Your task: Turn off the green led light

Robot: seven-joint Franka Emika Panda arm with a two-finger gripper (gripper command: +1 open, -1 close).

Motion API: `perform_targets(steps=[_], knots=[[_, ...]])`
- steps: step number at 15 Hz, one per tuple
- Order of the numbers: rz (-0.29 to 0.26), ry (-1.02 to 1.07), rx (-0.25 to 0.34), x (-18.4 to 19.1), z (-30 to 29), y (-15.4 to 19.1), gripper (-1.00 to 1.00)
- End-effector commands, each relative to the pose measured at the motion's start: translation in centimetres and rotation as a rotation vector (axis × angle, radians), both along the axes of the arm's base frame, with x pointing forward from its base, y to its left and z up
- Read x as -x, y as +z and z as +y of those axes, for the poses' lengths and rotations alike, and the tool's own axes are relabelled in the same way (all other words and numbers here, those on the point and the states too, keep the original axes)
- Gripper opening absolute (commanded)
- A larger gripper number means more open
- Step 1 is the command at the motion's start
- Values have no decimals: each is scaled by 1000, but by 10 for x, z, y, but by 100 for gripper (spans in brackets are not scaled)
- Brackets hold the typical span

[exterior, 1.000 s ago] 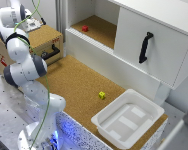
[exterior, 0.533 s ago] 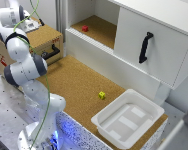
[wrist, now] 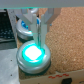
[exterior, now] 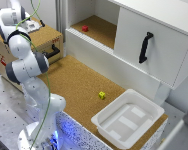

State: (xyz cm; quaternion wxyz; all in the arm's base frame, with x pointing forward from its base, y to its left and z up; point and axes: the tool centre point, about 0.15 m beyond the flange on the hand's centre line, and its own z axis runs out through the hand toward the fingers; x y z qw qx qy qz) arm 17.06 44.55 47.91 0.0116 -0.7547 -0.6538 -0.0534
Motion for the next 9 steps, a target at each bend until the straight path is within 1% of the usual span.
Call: perform_targets(steps=[1, 3, 5, 6, 8, 9], knots=[[51, 39, 78, -1, 16, -23, -100], [73, 37, 82, 3, 14, -29, -100], [108, 41, 112, 5, 9, -40, -100], [114, 37, 116, 5, 6, -44, -100], [109, 23, 115, 1, 2, -45, -100], [82, 10, 93, -4, 1, -33, -100]])
